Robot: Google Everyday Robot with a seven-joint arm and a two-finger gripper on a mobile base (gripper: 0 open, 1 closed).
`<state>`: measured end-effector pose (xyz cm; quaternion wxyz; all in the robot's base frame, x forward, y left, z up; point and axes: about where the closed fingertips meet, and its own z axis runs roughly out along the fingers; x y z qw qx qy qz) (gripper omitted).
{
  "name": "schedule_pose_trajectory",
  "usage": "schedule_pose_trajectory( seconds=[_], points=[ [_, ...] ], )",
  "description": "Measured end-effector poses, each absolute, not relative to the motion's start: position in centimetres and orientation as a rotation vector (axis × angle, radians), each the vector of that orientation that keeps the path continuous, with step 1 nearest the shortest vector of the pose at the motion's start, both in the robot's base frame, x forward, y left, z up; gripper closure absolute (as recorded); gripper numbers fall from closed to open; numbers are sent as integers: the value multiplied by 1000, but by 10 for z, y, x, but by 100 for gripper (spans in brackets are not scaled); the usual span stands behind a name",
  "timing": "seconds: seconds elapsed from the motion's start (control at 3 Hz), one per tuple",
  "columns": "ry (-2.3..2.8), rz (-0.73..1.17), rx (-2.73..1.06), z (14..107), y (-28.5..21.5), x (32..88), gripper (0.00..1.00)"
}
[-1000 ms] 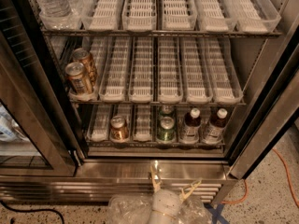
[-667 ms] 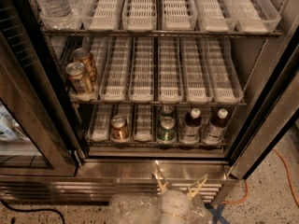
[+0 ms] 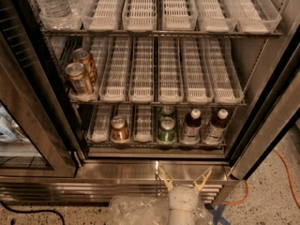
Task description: Pick blue plastic bottle from bottom shelf of fridge
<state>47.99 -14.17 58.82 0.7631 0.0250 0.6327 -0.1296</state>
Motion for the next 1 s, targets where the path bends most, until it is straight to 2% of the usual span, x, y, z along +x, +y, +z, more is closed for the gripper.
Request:
schedule_pose_trajectory(
  seconds=[1.0],
  points=[
    [1378,-231,132,615,-142,539,0]
  ],
)
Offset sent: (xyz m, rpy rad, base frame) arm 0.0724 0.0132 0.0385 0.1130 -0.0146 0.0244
